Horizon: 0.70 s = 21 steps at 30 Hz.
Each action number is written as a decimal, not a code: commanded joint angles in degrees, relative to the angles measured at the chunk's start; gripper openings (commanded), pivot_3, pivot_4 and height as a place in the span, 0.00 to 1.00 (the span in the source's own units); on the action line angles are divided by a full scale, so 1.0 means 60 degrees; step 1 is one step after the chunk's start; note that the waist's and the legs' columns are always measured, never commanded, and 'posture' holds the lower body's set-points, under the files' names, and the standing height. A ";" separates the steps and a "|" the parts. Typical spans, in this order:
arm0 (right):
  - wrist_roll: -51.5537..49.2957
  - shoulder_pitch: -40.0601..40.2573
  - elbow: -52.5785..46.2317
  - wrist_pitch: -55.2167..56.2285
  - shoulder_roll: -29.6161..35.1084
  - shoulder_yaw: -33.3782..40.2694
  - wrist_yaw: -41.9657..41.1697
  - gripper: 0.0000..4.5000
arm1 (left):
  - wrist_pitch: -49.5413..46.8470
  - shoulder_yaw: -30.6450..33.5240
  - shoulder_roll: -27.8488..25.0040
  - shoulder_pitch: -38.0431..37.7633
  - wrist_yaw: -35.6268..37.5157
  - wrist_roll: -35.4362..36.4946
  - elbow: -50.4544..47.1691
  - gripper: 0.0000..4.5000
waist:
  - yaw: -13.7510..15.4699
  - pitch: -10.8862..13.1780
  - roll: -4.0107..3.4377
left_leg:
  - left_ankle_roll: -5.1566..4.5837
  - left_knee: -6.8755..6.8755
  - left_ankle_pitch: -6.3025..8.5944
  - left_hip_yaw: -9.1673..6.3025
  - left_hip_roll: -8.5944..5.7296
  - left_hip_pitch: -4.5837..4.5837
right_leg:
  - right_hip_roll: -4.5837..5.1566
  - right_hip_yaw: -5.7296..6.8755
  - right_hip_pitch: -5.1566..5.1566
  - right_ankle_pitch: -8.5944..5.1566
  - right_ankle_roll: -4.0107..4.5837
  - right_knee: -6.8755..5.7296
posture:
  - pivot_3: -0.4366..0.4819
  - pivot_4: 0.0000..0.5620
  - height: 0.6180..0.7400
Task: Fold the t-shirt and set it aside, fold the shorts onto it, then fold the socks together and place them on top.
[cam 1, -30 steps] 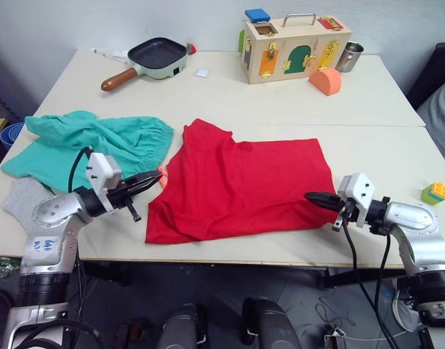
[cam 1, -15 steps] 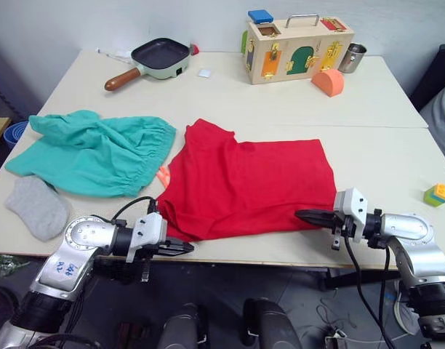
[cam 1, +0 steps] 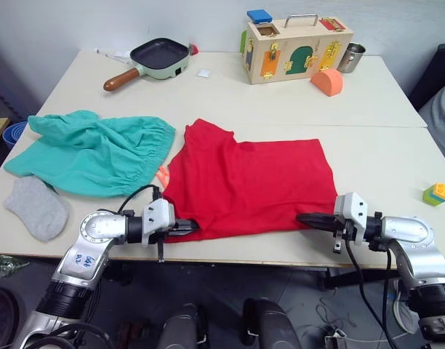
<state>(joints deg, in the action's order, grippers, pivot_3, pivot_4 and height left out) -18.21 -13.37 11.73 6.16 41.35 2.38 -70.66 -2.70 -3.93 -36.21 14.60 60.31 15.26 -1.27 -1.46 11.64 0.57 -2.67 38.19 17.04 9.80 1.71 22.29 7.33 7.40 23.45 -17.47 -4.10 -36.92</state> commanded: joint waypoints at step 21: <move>0.0040 0.0392 -0.3158 -0.1425 -0.1063 -0.0896 0.1454 0.00 | -0.0393 0.1386 0.0242 -0.0568 -0.0704 0.1349 -0.0844 0.01 | -0.0028 -0.0002 0.0002 | 0.0020 -0.0001 0.0003 -0.0004 0.0015 -0.0004 | -0.0008 0.0002 0.0003 0.0000 -0.0001 -0.0005 | 0.48 0.27 1.00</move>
<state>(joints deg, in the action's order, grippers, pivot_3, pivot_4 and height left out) -19.26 -11.44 -4.51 -1.29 35.33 -2.71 -64.79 -4.63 2.57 -33.90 12.27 54.67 21.10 -2.82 -1.63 11.63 0.58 -2.55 38.19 17.06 9.78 1.80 22.27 7.29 7.40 23.47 -17.47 -4.11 -36.95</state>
